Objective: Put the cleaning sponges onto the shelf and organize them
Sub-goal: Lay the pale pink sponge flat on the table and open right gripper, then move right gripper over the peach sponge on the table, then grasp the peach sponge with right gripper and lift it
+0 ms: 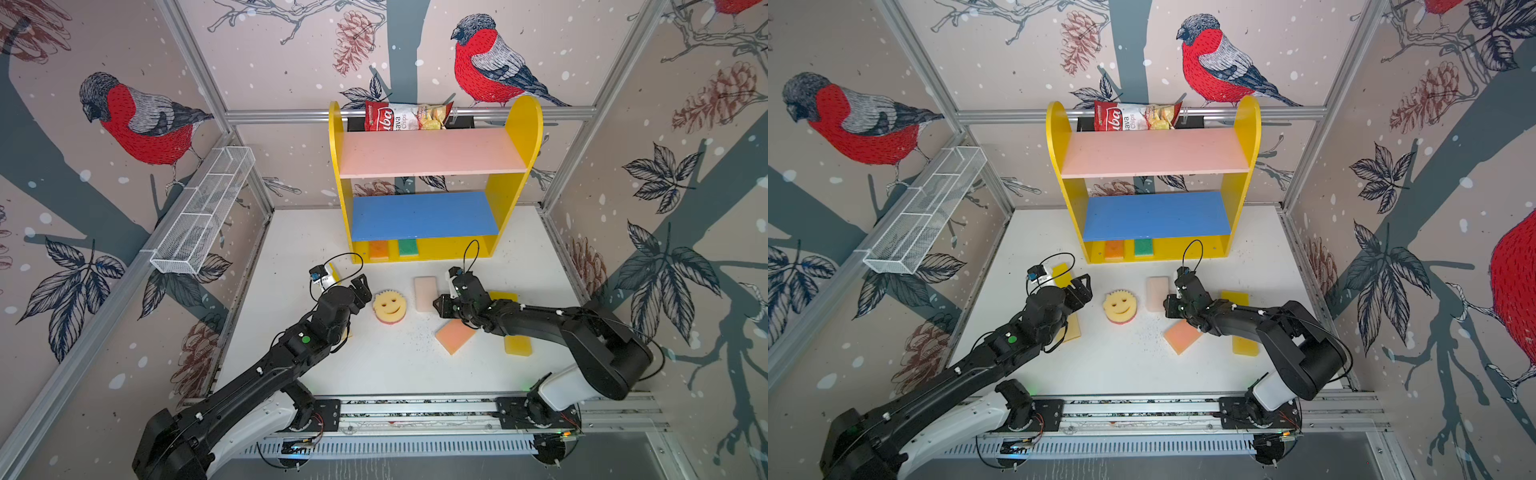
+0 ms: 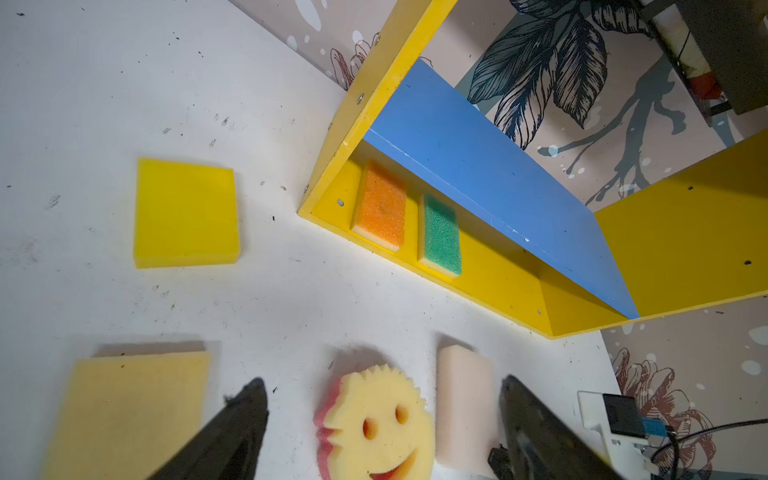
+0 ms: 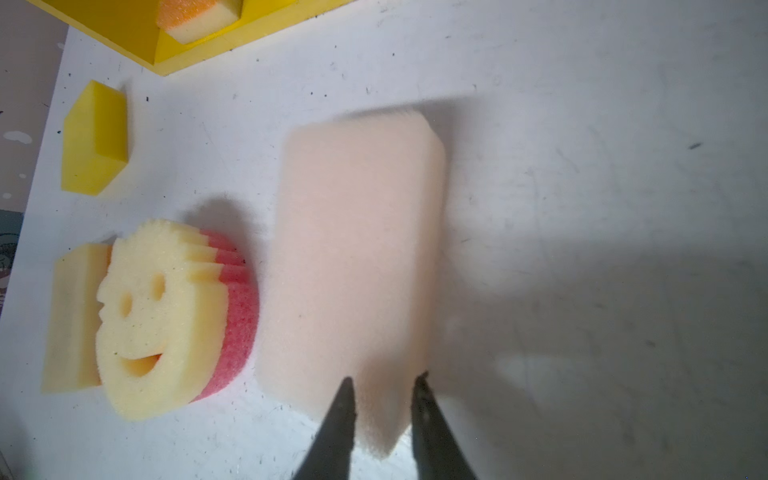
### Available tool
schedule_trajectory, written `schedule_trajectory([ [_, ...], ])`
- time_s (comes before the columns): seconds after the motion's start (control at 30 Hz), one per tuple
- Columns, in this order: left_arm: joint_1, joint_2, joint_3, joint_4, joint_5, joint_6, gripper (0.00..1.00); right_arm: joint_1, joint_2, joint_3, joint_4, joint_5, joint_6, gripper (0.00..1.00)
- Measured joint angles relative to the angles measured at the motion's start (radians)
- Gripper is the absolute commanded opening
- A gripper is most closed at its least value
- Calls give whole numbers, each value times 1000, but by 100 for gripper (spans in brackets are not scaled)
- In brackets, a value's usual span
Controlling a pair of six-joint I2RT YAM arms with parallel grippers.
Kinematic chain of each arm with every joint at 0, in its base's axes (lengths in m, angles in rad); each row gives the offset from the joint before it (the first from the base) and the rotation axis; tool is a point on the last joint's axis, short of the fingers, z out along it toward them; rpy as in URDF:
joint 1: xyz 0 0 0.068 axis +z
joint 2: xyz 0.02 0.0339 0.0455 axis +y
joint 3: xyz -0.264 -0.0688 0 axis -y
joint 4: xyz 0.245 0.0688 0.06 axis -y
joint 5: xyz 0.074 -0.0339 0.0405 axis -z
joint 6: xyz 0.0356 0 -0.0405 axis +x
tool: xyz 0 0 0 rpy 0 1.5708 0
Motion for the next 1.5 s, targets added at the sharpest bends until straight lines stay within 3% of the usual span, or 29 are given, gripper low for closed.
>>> schedule_trajectory([
  [0.1, 0, -6, 0, 0, -1, 0, 87, 2, -23, -4, -4, -2, -1, 57],
  [0.37, 0, 29, 0, 10, 8, -3, 87, -16, -188, -26, -89, 42, -29, 62],
  [0.67, 0, 77, 10, 41, 39, 7, 87, -159, -326, -93, -269, 70, 0, 65],
  [0.9, 0, 81, 7, 48, 42, 23, 87, -115, -497, -135, -395, 64, 41, 70],
  [1.27, 0, 116, 19, 66, 52, 34, 87, -50, -494, -223, -470, 35, 157, 70],
  [1.43, 0, 111, 15, 67, 51, 34, 87, -59, -438, -207, -430, 6, 160, 60],
  [1.47, 0, 112, 14, 66, 51, 34, 87, -71, -415, -194, -416, -10, 157, 52],
  [1.5, 0, 115, 14, 68, 51, 33, 87, -85, -390, -179, -401, -17, 151, 37],
])
